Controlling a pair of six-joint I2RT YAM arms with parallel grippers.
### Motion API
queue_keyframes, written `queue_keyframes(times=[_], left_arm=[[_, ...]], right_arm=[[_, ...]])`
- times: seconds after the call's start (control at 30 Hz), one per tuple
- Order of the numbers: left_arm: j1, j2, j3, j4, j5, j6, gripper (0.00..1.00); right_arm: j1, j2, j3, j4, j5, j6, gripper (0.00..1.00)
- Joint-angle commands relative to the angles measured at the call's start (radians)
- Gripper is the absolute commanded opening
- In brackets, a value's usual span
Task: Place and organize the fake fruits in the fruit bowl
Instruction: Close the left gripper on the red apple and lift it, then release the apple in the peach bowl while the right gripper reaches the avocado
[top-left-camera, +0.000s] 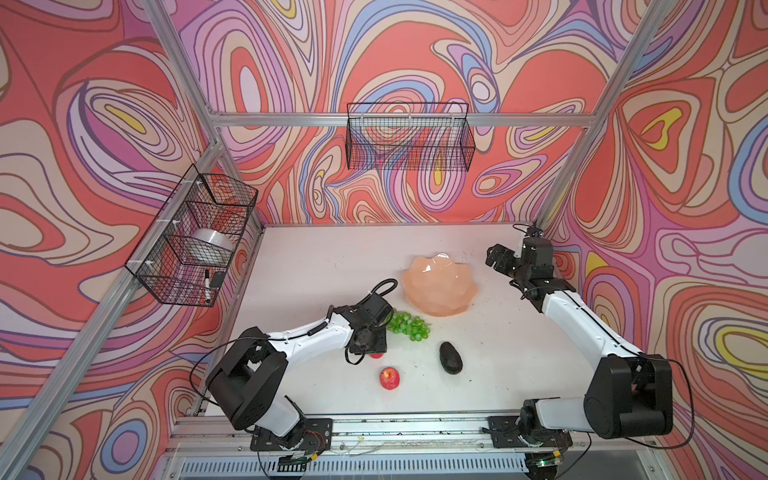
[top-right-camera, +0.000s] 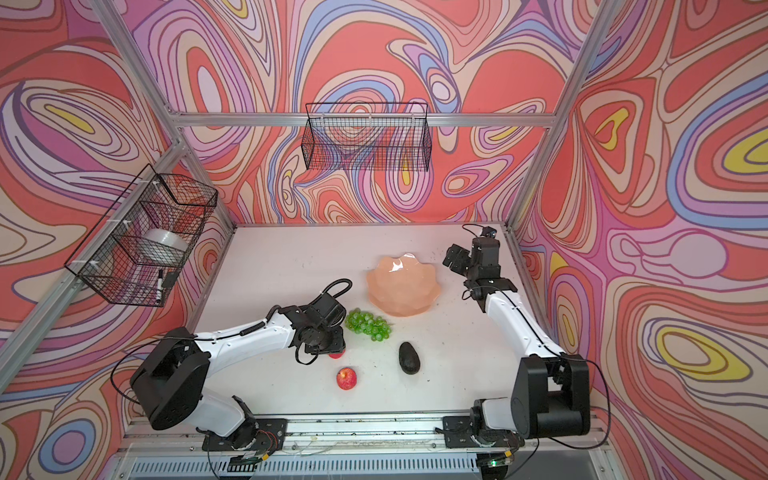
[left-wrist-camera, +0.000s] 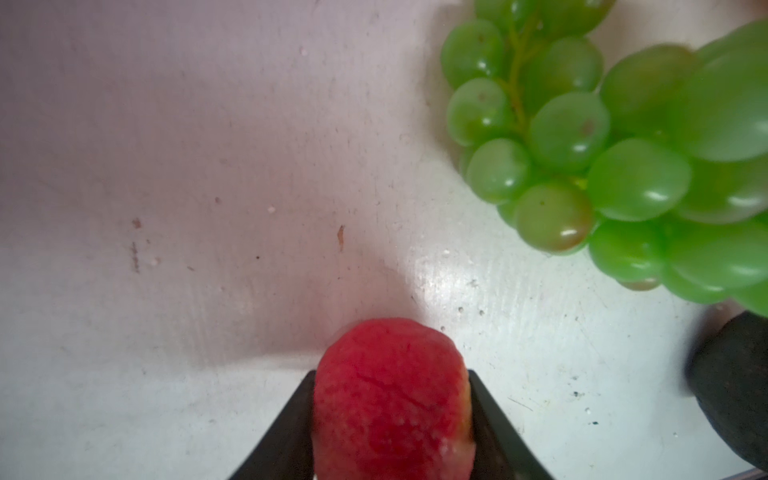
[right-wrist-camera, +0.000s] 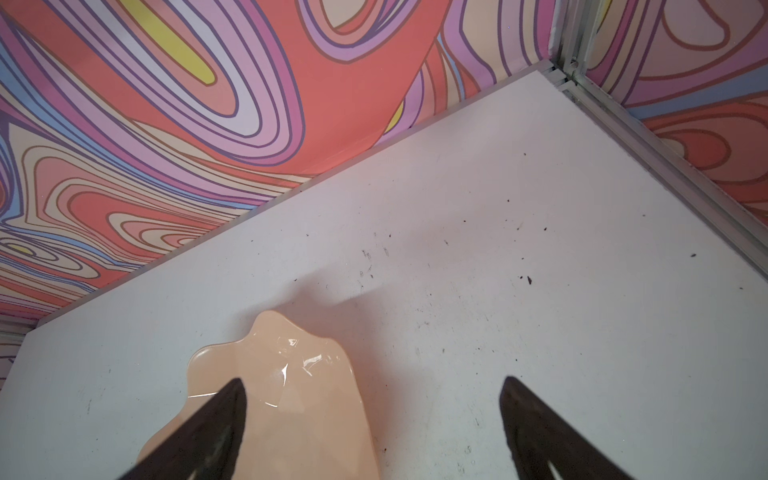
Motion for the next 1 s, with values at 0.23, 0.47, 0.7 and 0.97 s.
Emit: queue_keyframes(times=[0.23,0.47,0.7,0.97], left_arm=[[0.002,-0.022,0.277,-0.099,-0.045,0.209,0.38],[0.02,0.273,0.678,-0.063,0.056,0.325,0.38],[0.02,0.597,1.019,-0.097,0.093,0.381,0.38],[0.02,0.781,1.153,-0.079,0.075,0.351,0.38]], right_arm=[[0.005,-0.009,-0.003,-0.012,-0.004,-0.004,0.98],[0.004,-0.065,-0.024,-0.069,0.004,-0.011,0.98],[0.004,-0.178,-0.073,-0.158,-0.024,-0.002,0.98],[0.005,-0.265,-0.13,-0.206,-0.054,0.031,0.98]])
